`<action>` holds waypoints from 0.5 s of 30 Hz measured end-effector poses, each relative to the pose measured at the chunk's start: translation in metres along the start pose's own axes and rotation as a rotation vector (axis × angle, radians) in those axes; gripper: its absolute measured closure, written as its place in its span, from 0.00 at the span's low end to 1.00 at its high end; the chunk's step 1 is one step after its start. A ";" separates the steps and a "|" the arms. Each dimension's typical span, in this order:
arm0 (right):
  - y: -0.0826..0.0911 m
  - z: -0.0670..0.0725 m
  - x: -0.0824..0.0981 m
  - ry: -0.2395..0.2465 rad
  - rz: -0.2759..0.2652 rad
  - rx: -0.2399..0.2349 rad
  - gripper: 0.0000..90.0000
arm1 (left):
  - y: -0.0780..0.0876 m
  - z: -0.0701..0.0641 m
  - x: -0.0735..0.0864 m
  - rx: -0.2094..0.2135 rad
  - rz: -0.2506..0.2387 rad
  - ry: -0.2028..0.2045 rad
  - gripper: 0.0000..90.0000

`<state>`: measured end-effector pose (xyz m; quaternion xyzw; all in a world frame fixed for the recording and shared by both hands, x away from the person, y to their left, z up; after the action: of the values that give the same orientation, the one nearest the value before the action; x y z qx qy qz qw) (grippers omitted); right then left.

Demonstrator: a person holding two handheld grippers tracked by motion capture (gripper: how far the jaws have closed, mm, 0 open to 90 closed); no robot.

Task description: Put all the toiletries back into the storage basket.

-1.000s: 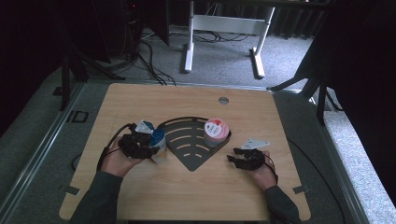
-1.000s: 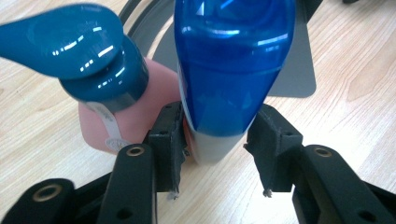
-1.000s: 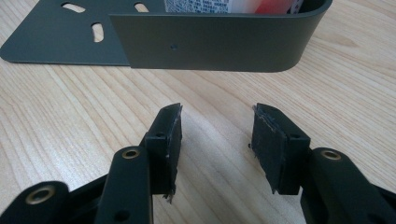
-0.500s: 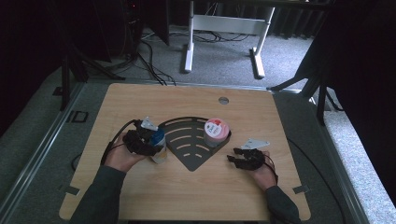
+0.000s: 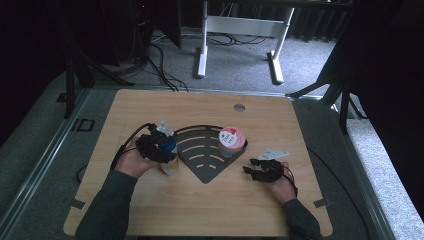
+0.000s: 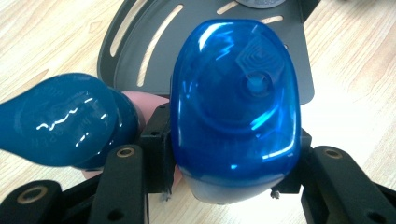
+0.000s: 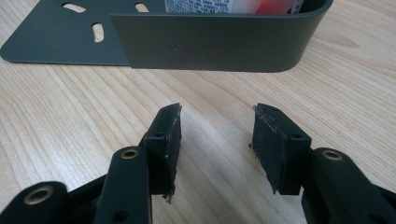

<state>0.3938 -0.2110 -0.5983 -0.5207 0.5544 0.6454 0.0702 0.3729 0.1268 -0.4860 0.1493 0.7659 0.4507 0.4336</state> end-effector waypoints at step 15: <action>0.000 0.000 0.000 0.001 0.001 -0.001 0.57 | -0.004 0.002 -0.008 0.013 0.051 -0.006 0.57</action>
<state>0.3938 -0.2110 -0.5983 -0.5209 0.5545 0.6453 0.0695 0.3796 0.1202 -0.4853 0.1727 0.7635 0.4561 0.4234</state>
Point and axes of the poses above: each handheld gripper's, and its own axes: y roughly backward along the jaws, x roughly out of its underside, z roughly to its left, the point moved 6 cm from there along -y, roughly forward along the jaws, and after that the axes turned 15 degrees about x, right-handed, at the moved point
